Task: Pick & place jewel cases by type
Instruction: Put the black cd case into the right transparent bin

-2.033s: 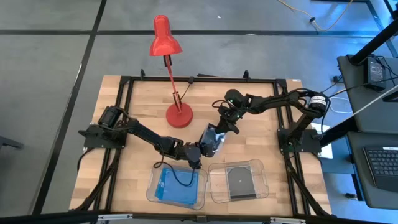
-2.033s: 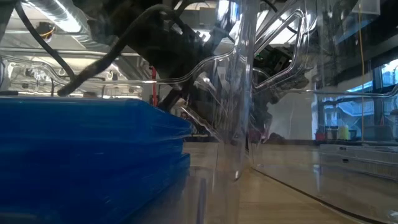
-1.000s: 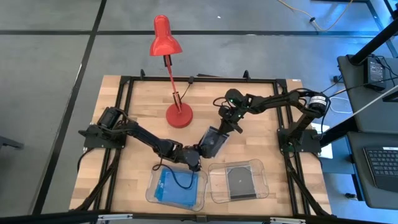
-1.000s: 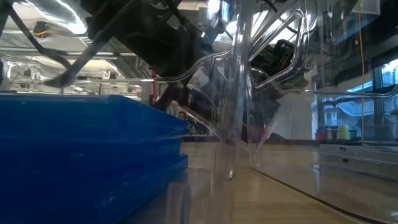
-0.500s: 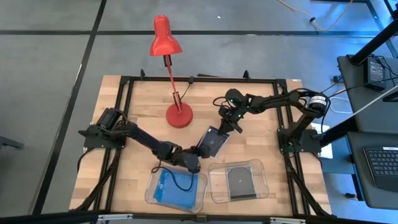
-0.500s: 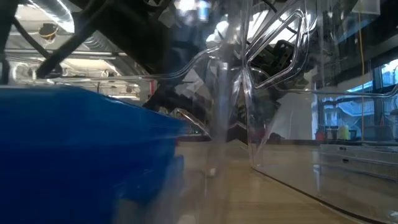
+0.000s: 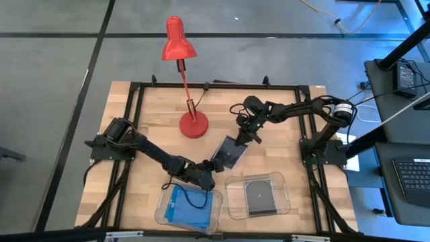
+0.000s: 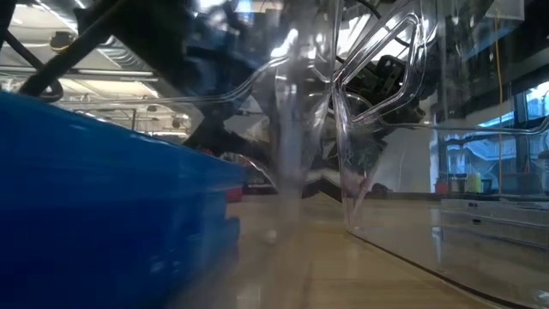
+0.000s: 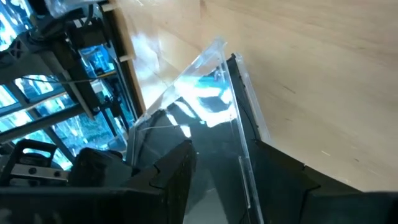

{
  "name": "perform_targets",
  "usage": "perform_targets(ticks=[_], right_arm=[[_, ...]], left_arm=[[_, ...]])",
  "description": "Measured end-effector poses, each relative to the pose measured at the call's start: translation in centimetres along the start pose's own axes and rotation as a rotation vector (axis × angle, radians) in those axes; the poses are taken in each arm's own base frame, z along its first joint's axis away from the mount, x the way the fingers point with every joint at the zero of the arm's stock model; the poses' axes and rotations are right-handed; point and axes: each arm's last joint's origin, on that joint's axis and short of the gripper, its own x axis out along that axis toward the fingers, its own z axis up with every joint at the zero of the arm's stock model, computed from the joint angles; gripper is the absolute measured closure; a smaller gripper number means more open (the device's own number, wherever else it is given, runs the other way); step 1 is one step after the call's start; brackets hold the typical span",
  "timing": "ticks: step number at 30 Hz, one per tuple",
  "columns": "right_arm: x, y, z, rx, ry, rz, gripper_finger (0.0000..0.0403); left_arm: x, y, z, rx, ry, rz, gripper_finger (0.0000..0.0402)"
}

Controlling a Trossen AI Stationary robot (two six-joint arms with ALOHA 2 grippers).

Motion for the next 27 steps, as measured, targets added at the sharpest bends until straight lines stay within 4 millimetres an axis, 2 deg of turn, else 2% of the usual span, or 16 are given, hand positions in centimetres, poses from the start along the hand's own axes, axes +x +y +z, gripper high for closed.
perform_targets(ticks=[9,14,21,27], right_arm=[[0.0,-0.1,0.0,-0.003,-0.003,-0.033,0.0353],[0.0,-0.1,0.1,-0.003,-0.006,-0.042,0.0353],[0.0,0.0,0.6,0.002,-0.023,-0.057,0.0353],[-0.3,0.5,2.7,-0.029,-0.044,-0.065,0.0353]], left_arm=[[-0.5,-1.4,0.2,0.041,0.017,-0.085,0.0244],[-1.2,-1.5,-0.4,0.013,0.032,-0.136,0.0244],[-2.3,0.5,-2.5,-0.112,0.069,-0.126,0.0244],[-3.5,2.2,-4.9,-0.336,0.073,-0.139,0.0244]])
